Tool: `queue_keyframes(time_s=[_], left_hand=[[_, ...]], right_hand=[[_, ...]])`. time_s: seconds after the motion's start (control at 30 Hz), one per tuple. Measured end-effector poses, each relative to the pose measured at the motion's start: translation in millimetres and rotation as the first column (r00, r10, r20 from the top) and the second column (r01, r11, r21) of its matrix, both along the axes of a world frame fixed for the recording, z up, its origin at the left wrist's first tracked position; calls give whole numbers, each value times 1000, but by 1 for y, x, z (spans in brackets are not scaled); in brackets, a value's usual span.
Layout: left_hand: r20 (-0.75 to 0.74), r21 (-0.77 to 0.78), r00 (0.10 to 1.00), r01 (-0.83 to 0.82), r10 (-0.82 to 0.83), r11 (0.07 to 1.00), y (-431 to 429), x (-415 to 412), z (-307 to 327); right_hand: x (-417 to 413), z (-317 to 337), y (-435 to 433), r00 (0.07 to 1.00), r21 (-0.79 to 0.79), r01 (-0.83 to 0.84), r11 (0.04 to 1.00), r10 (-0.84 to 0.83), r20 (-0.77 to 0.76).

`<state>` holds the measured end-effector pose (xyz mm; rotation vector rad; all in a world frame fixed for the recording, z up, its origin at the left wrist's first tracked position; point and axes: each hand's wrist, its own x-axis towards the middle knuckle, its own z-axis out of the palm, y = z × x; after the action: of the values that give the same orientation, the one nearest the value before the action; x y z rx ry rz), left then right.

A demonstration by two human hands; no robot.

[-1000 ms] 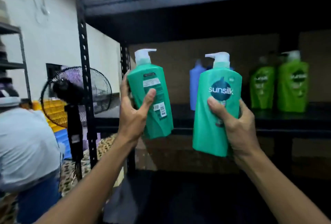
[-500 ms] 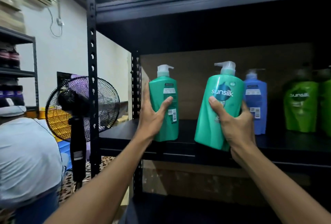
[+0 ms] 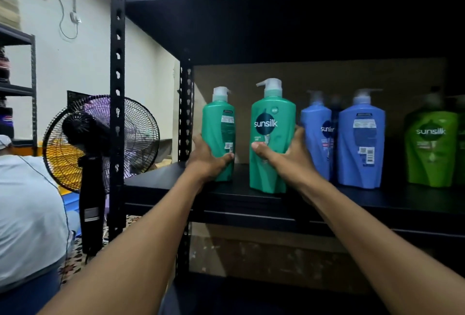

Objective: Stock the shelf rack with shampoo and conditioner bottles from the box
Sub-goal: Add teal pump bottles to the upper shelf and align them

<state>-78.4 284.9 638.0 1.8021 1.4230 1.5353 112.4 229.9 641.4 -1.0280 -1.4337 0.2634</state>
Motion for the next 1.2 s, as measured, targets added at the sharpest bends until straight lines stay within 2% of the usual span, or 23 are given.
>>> queue_keyframes(time_s=[0.13, 0.33, 0.4, 0.47, 0.6, 0.67, 0.83, 1.03, 1.2], left_hand=[[0, -82, 1000, 19, -19, 996, 15, -2, 1], [-77, -176, 997, -32, 19, 984, 38, 1, 7], [-158, -222, 987, -68, 32, 973, 40, 2, 8], [-304, -242, 950, -156, 78, 958, 42, 4, 6], [-457, -153, 871, -276, 179, 949, 48, 7, -2], [-516, -103, 822, -338, 240, 936, 51, 6, -4], [-483, -75, 836, -337, 261, 939, 57, 4, -3], [-482, -88, 835, -346, 264, 934, 63, 3, -5], [-493, -95, 832, -345, 257, 934, 67, 2, -5]], right_hand=[[-3, -5, 12, 999, -4, -23, 1000, 23, -42], [0, -11, 24, 997, -28, -42, 999, 41, -58], [0, -11, 26, 998, -46, -42, 998, 40, -51], [-1, -10, 31, 1000, -69, -4, 998, 2, -31], [-2, 2, 47, 979, -212, 152, 965, -118, 166], [-3, 7, 56, 975, -262, 170, 950, -124, 186], [-6, 6, 83, 982, -346, 142, 927, -88, 170], [-8, -8, 108, 992, -359, 103, 928, -70, 106], [-11, -18, 115, 978, -399, 92, 912, -8, 208]])
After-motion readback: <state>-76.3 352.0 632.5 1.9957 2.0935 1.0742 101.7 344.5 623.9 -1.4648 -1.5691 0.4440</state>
